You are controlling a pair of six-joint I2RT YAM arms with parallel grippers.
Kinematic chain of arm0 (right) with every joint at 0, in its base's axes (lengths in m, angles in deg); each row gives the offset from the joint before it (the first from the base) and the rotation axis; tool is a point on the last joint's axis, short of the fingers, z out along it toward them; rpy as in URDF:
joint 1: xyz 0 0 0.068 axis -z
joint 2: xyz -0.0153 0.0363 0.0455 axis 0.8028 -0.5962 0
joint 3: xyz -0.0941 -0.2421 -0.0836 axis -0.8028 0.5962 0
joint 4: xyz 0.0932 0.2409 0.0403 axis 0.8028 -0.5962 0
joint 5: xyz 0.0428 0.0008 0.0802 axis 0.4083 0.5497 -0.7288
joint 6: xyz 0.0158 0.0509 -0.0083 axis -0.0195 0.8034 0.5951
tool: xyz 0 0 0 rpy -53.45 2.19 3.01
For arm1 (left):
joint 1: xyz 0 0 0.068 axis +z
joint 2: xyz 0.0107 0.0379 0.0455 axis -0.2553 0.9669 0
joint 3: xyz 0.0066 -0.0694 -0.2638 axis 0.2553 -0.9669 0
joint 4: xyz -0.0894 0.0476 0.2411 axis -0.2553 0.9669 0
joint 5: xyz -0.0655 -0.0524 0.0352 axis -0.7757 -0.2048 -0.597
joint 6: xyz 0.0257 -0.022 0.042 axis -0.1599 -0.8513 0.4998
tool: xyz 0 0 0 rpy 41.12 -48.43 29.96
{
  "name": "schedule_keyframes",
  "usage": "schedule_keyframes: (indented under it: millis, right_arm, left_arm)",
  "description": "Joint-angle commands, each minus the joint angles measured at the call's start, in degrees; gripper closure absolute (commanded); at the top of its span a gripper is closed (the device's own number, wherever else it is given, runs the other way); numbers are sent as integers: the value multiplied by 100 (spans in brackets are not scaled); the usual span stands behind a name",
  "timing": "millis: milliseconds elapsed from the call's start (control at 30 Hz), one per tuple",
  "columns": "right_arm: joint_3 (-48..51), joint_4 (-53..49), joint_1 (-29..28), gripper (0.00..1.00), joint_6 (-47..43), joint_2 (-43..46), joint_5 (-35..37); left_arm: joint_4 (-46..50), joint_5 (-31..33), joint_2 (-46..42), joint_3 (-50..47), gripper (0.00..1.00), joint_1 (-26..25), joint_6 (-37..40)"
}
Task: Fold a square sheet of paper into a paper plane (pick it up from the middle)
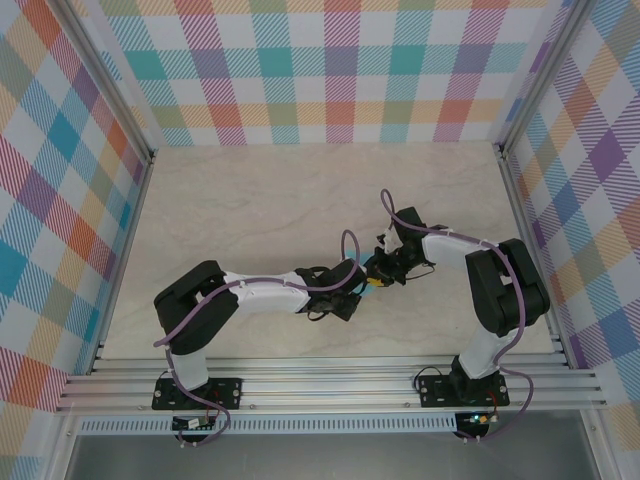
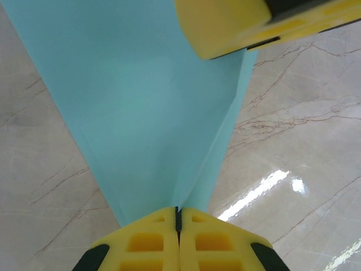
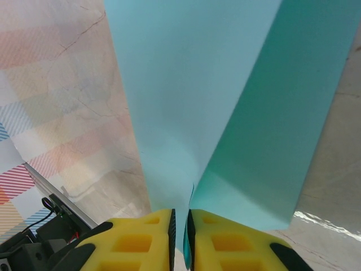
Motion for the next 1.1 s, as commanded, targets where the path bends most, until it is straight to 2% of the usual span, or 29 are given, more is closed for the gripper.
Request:
schedule_keyframes:
  millis: [0,233,733,900,1067]
  right_arm:
    - [-148,-133,-34,87,-77,14,-81]
    - [-165,-147,-31,91,-66,22,-82]
    - [-192,-162,-36,91,-55,22,-71]
    - [-201,-157,-35,91,-66,30,-82]
    - [-209,-171,-28,90,-66,22,-90]
  left_arm:
    - [2,-122,-60,22,92,38,122]
    - [84,52,-95,-4,81,42,114]
    - [119,213,-130,-35,75,42,110]
    - [116,263,-154,-83,76,42,111]
    - [80,239,-173,-127,87,42,110]
